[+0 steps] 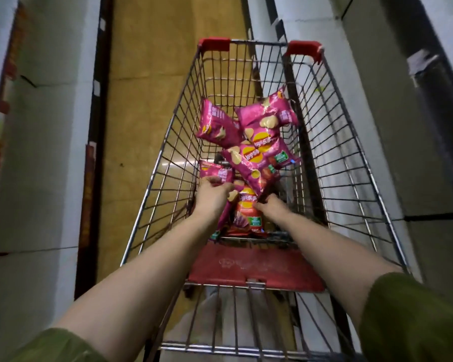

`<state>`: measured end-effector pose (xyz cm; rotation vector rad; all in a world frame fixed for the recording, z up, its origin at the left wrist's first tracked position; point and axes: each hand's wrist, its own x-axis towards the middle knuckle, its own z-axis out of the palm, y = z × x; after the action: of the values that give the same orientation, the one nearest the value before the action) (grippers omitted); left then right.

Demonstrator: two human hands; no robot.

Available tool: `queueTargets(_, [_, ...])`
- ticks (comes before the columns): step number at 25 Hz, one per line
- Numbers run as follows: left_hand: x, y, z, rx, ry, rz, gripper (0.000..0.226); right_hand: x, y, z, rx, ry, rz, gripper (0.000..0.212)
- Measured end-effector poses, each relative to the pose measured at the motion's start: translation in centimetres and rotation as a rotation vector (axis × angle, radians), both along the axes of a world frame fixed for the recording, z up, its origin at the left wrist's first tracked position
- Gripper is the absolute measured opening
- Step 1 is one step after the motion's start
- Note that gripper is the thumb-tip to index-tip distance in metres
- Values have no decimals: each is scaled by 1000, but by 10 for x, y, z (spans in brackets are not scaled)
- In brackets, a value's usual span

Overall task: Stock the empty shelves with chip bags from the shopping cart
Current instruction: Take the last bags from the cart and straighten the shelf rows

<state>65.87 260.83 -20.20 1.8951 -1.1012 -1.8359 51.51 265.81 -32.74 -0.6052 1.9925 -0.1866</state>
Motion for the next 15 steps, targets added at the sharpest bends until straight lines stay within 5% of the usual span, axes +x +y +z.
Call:
queueTargets(5, [7,-7,-58,58,-90,36,20,17,-18,-82,133,-64,-142,101])
queueTargets(7, [12,-6,-70,70,-134,8,42,26,-20,-104,154,-39,-152,106])
queueTargets(11, [15,-4,-73,60,-179,-11,34,31,-13,-105,175,-20,-236,98])
queueTargets(15, [11,3,-61,74,-176,-40,52,11,-8,-68,150,37,-151,79])
